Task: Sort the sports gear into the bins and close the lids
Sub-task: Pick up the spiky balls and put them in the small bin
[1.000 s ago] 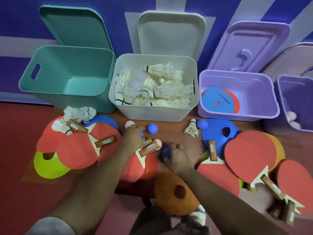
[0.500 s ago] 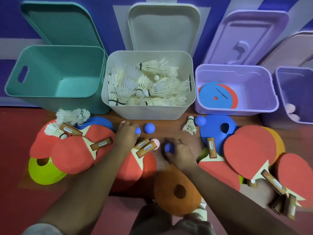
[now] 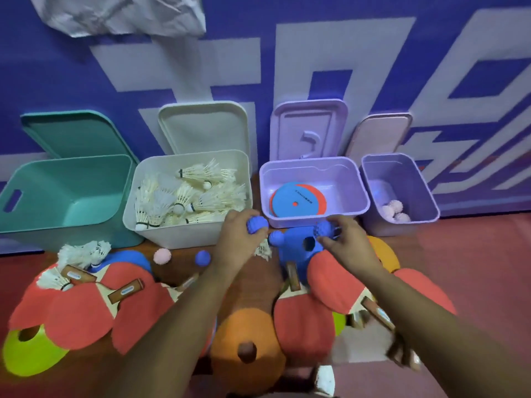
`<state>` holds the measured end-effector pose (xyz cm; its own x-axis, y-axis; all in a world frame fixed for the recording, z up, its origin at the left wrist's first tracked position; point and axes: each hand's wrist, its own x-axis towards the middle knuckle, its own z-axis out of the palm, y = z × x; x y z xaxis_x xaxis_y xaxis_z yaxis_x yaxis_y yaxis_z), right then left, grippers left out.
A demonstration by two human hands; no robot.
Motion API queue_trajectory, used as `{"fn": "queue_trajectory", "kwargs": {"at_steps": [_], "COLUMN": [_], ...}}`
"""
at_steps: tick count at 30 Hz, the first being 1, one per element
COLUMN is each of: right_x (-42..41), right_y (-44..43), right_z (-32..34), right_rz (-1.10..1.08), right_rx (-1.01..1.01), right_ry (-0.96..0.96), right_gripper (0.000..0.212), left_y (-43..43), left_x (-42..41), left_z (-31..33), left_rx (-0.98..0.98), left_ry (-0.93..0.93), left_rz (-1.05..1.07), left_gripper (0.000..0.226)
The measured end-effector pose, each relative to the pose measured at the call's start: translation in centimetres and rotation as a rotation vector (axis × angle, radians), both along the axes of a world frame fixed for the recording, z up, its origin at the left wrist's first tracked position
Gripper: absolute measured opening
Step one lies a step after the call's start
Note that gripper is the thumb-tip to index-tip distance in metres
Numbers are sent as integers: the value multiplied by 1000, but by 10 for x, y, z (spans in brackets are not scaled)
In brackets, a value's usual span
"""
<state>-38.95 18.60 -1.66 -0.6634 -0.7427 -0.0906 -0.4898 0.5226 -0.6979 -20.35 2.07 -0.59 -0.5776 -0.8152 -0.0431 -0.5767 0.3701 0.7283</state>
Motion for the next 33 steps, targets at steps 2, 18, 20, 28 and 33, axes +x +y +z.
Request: {"fn": "queue_trajectory", "kwargs": {"at_steps": [2, 18, 20, 28, 33], "right_x": [-37, -238, -250, -249, -214], "right_y": [20, 87, 81, 79, 114], "right_z": [15, -23, -41, -52, -40], "right_rz": [-35, -276, -262, -258, -283], "right_rx": [-15, 132, 138, 71, -43], "right_ry": [48, 8, 6, -44, -75], "right_gripper": [45, 28, 26, 20, 25], "left_y": [17, 111, 109, 99, 121], "left_x": [-45, -335, -349, -355, -301], "left_z": [13, -43, -57, -65, -61], "left_rx": [-5, 46, 35, 15, 73], "left_ry": [35, -105, -134, -97, -52], "left_rz": [-63, -378, -363, -353, -295], "left_gripper": [36, 43, 44, 36, 15]}}
